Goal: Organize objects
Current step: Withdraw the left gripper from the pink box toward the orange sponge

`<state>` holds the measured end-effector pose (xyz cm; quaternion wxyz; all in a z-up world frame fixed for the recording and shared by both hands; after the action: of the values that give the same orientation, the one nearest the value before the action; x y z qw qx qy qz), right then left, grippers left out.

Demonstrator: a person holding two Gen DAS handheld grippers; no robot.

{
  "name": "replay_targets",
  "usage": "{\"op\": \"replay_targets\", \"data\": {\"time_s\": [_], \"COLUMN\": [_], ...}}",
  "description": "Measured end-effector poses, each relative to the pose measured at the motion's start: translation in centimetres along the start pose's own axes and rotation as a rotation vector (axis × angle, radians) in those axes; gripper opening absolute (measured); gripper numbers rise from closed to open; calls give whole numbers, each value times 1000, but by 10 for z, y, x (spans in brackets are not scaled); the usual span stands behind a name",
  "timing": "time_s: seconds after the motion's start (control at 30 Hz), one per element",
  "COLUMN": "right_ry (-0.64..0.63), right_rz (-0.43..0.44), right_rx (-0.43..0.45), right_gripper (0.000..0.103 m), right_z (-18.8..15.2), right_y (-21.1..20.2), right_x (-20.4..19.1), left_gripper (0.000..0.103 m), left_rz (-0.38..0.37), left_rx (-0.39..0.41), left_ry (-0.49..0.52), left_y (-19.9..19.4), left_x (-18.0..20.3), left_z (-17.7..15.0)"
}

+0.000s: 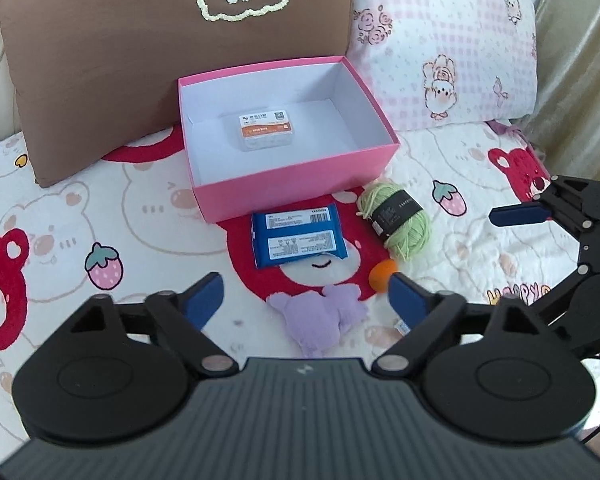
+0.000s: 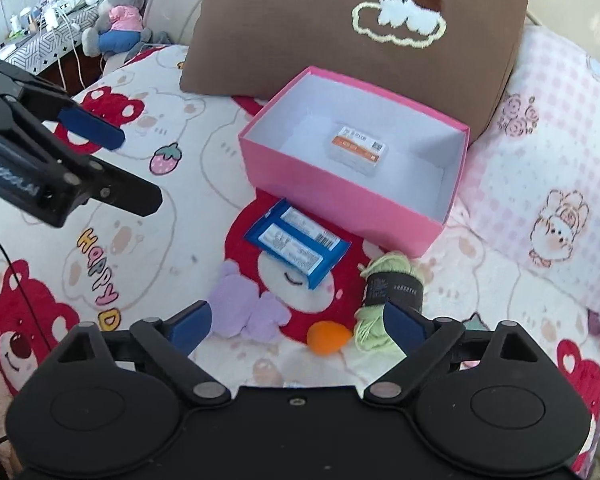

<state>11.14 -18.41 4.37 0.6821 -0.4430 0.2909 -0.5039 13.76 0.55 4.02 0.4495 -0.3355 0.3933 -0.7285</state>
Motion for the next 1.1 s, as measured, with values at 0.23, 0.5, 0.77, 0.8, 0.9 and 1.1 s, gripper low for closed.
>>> {"op": "replay_targets", "data": {"time_s": [0.23, 0.5, 0.77, 0.8, 0.9, 1.1], "right_ry": [-11, 13, 81, 99, 144, 117], "right_rz": [23, 40, 31, 33, 49, 6], "right_rx": [-31, -34, 61, 78, 128, 224], "right_gripper": [96, 96, 96, 96, 96, 96], "right_z": [-16, -31, -46, -48, -54, -63], "right_y": [1, 8, 16, 17, 20, 34], "right_x": [-7, -6, 5, 7, 13, 19], "left_gripper": [103, 103, 103, 103, 103, 103], "left_rz": [-37, -86, -80, -85, -54, -86], "left_rx": [-28, -104, -109, -102, -55, -50], "left_ry": [-18, -66, -51, -40, -10, -54], "left_y": [1, 16, 26, 28, 33, 51], "left_x": [4, 5, 9, 11, 15, 19], "left_z": [-14, -34, -53, -54, -57, -65]}}
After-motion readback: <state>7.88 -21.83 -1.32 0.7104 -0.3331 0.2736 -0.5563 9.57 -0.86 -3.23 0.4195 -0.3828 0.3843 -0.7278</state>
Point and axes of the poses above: each gripper's, at about its wrist camera, not at the fingertips, and y roughly the way its jaws point, x to its right, z to its top, the point moved 7 cm from there along y, roughly the way its jaws point, and after that the axes turned 5 degrees about -x, right-handed, at the moved point
